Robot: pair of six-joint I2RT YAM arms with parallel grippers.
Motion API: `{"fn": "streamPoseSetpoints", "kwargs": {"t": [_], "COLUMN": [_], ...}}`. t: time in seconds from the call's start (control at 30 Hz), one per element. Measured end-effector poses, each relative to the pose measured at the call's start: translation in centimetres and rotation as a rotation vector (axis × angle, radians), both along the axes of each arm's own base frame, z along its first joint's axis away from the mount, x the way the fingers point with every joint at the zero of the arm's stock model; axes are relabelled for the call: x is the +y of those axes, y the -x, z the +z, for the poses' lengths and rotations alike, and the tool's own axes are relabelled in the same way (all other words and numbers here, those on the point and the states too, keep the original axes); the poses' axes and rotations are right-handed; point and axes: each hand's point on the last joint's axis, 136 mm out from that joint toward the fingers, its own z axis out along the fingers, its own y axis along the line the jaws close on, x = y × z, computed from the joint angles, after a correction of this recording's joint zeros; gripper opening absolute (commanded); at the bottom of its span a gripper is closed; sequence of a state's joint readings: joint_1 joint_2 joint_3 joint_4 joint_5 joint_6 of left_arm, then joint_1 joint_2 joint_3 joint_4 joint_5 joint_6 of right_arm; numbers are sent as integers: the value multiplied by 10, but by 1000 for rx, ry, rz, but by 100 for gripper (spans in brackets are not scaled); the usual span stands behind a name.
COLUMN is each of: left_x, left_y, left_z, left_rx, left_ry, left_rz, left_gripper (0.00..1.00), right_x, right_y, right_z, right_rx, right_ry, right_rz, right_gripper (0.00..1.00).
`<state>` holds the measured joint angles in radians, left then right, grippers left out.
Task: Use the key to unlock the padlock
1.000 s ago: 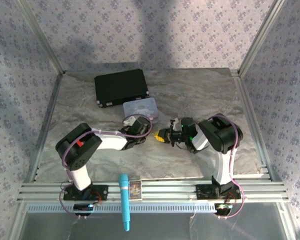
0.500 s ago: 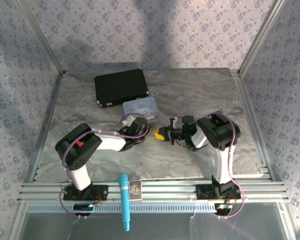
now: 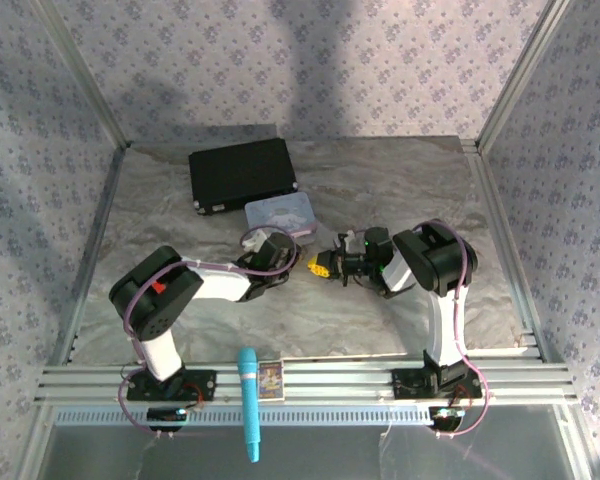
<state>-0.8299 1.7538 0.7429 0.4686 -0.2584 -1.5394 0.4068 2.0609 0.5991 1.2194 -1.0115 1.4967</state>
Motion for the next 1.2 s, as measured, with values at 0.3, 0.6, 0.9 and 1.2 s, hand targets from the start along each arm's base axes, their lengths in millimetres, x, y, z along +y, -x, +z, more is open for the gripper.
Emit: {"fn": "streamPoseSetpoints", "kwargs": {"t": [0.3, 0.6, 0.9, 1.2], "left_x": [-1, -1, -8, -14], "left_y": [-4, -4, -2, -8], "left_z": [5, 4, 2, 4], "left_rx": [-9, -3, 11, -17], "left_ry": [34, 37, 62, 95], "left_rz": [12, 19, 2, 5], "left_gripper": [0, 0, 0, 0], "right_x": [-1, 0, 3, -2], "right_y": [-5, -7, -12, -18], "right_z": [3, 4, 4, 6], "right_rx": [-5, 1, -14, -31], "right_ry": [-30, -34, -31, -34], "right_rz": [20, 8, -31, -63], "right_gripper": [0, 0, 0, 0]}}
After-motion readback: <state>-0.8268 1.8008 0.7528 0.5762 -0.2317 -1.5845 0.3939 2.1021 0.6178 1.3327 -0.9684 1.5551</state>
